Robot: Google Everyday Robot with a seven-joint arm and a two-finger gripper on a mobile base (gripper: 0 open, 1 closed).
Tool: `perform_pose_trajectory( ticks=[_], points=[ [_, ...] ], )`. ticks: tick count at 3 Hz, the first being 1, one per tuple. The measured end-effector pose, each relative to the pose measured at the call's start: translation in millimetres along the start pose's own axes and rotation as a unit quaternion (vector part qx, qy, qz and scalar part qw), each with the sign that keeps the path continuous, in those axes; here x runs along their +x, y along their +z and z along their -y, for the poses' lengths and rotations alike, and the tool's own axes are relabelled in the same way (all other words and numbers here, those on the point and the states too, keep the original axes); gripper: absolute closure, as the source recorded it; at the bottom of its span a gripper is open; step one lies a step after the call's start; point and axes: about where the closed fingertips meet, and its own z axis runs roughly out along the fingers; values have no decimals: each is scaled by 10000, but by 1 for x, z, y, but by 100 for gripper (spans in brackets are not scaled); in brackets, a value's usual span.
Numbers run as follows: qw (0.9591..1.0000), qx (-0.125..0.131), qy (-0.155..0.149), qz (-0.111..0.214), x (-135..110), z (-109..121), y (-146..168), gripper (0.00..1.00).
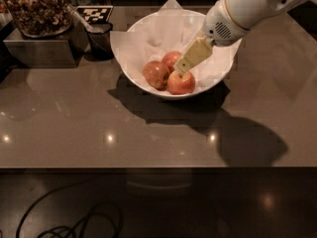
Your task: Pick apple from white bowl
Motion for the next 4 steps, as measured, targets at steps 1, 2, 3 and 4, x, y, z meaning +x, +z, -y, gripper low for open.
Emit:
perform_pose_trajectory(
  ticks=[1, 2, 3, 4],
  points=[
    [10000, 68, -17, -13, -6, 6, 22, 33],
    [9998, 147, 97, -84, 2, 12, 34, 31],
    [9985, 324, 272, -339, 27, 23, 39, 31],
    [9970, 270, 568, -450, 44, 27, 41, 25]
  ],
)
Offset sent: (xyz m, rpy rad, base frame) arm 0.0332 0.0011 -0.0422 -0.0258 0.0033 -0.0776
